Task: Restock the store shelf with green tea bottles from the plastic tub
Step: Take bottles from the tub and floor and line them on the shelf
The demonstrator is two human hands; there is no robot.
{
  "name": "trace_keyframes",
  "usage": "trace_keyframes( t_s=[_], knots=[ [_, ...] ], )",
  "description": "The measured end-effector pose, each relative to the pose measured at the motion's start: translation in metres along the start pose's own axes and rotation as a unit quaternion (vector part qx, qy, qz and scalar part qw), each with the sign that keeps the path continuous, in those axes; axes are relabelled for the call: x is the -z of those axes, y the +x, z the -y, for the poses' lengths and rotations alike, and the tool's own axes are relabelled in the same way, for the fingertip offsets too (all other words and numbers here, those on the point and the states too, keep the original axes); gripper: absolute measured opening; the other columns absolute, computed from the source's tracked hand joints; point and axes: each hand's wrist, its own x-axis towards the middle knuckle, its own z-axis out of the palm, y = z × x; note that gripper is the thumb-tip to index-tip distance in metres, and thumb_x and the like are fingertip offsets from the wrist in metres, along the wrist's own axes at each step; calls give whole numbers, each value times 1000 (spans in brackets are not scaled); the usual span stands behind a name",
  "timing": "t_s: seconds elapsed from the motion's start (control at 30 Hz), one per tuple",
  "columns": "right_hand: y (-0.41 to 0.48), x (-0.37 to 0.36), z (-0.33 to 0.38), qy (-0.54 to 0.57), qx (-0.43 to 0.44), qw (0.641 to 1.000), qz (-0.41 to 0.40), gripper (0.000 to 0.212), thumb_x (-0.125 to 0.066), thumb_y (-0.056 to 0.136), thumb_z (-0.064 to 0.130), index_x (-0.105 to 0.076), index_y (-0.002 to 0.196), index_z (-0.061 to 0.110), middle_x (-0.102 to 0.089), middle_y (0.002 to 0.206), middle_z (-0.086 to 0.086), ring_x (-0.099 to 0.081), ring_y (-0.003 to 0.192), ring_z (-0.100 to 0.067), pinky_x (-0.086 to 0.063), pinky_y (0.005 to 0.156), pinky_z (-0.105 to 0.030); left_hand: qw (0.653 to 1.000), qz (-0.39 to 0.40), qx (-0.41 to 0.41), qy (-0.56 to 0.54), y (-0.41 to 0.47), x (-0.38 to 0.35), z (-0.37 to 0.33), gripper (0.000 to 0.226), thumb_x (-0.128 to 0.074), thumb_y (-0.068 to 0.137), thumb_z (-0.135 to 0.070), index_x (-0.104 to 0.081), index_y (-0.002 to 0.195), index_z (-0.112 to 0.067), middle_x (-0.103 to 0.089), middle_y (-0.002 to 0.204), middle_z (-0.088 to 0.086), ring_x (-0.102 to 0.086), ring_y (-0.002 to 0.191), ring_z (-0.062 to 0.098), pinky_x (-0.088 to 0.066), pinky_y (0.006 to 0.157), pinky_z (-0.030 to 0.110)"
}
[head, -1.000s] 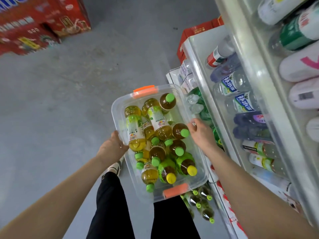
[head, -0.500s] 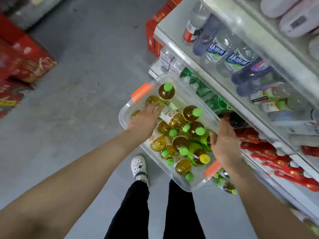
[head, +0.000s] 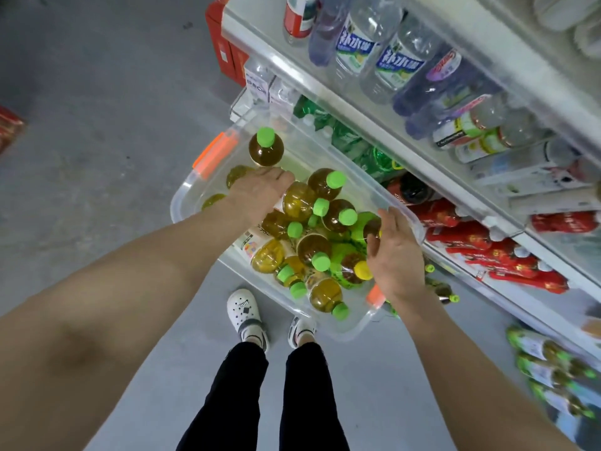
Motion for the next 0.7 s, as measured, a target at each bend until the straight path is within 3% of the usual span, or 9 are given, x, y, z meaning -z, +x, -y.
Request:
trace_keyframes(
  t_s=[0.07,0.13,0.2,0.27,0.4,0.5,0.6,0.7],
  knots=[
    [2,3,7,25,6,999,-23,40,-61,87,8,-57,127,3,-63,120,-16,-61,109,-35,-53,90,-48,995,-42,51,-78,-17,5,1,72,-72,84,-17,-33,144,-12,-47,140,14,-48,122,35,-44,99,45],
    [6,6,20,48,3,998,-28,40,-64,88,12,-59,126,3,-67,116,-15,-63,107,-34,-52,89,-43,969,-129,125,-172,-37,15,-1,78,-76,83,-30,-30,144,-14,-52,131,13,-55,110,33,-48,90,45],
    [14,8,36,72,-8,997,-5,45,-65,92,22,-56,131,2,-65,122,-16,-61,114,-34,-49,95,-42,912,-204,209,-289,-55,29,-7,82,-79,78,-38,-32,142,-16,-57,116,2,-57,96,21,-46,81,35],
    [28,6,53,96,-39,994,38,55,-63,94,35,-50,137,4,-62,128,-17,-58,120,-34,-46,99,-41,842,-244,285,-387,-71,36,-9,77,-82,74,-40,-41,135,-19,-59,112,-8,-54,94,12,-41,80,24],
    [55,-11,83,77,-120,987,67,71,-65,85,59,-44,130,9,-68,110,-14,-66,103,-33,-53,79,-41,767,-251,334,-487,-92,26,-3,60,-84,66,-48,-51,112,-27,-67,104,-11,-65,96,13,-54,88,43],
    [68,-21,100,93,-188,976,62,73,-69,82,57,-38,126,7,-68,96,-10,-68,92,-30,-46,67,-35,713,-251,352,-552,-96,17,1,44,-84,71,-42,-60,104,-28,-71,100,-9,-69,88,7,-58,84,38],
    [73,-25,105,58,-204,977,36,78,-74,80,53,-36,127,4,-70,101,-16,-68,93,-32,-50,76,-41,690,-257,347,-581,-99,12,0,30,-82,74,-38,-63,95,-31,-73,91,-13,-69,80,0,-58,76,30],
    [72,-29,104,73,-190,979,9,75,-78,76,52,-38,121,7,-71,94,-16,-69,86,-34,-53,81,-48,682,-248,353,-590,-102,9,-3,34,-82,73,-43,-63,99,-32,-73,91,-15,-69,81,-2,-58,78,30]
  ],
)
